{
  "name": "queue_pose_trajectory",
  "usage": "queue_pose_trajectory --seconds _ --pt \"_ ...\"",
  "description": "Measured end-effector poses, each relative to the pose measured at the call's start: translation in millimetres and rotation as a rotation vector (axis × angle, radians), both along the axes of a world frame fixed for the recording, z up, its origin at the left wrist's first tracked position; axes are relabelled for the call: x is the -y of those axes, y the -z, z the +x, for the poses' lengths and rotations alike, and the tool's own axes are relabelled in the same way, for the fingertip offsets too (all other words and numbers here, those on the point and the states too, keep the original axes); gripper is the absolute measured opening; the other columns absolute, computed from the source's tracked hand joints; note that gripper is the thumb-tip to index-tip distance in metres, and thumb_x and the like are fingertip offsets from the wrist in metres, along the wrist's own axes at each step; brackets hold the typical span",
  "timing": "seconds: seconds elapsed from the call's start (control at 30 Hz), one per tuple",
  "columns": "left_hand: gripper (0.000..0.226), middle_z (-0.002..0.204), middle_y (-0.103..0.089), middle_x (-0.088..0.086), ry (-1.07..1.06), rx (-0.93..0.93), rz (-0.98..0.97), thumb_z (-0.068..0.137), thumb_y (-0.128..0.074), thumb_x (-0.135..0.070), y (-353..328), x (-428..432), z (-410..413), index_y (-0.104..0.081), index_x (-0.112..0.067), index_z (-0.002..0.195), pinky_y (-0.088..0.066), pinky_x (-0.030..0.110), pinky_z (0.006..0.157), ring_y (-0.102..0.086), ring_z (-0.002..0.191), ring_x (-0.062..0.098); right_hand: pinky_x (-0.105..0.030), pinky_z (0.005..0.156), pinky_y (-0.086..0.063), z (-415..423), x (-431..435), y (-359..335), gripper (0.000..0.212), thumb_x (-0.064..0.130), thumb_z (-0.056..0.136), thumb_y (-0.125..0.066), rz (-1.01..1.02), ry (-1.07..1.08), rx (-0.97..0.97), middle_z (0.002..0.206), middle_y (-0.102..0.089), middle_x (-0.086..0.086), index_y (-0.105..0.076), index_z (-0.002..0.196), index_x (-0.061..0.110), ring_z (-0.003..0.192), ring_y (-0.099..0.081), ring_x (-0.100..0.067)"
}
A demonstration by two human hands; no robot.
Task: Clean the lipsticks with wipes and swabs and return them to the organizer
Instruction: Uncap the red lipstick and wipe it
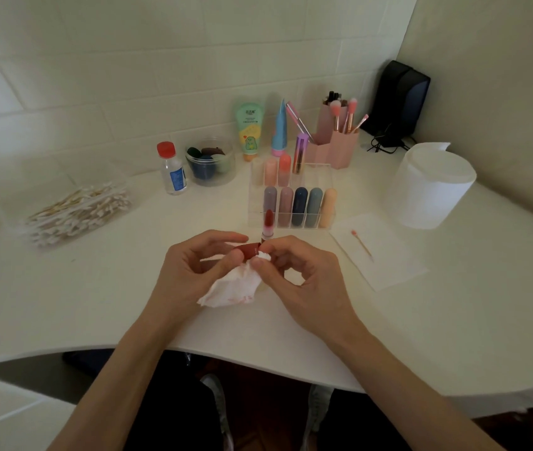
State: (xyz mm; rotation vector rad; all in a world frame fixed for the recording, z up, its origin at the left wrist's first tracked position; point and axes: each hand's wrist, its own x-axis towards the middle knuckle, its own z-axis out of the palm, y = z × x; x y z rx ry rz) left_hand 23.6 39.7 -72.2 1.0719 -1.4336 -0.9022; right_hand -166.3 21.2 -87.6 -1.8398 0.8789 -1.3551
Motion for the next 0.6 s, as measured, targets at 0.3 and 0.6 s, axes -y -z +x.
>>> queue_pose_trajectory --seconds 0.3,0.6 --pt "0.014 0.094 -0.079 -0.003 -0.012 0.010 -0.012 0.084 -0.077 -0.022 2.7 1.8 1.6 -0.080 -0.026 0.096 -0.062 0.035 0.079 -0.075 0.087 0.031 -0.021 0.067 -0.053 0.2 -0.9 0.9 0.012 0.011 0.088 -0.079 -0.031 -0.010 -0.037 0.082 -0.072 0.004 -0.074 0.099 0.010 0.066 -0.064 -0.012" --pt "0.030 0.076 -0.076 -0.008 0.043 -0.012 0.087 0.091 -0.055 -0.025 -4.2 -0.9 -3.5 -0.080 -0.036 0.077 -0.053 0.015 0.066 -0.070 0.070 0.004 -0.026 0.067 -0.056 -3.6 0.2 -3.5 0.013 0.007 0.089 -0.078 0.052 -0.057 0.042 0.085 -0.075 -0.002 -0.074 0.102 0.005 0.069 -0.068 -0.019"
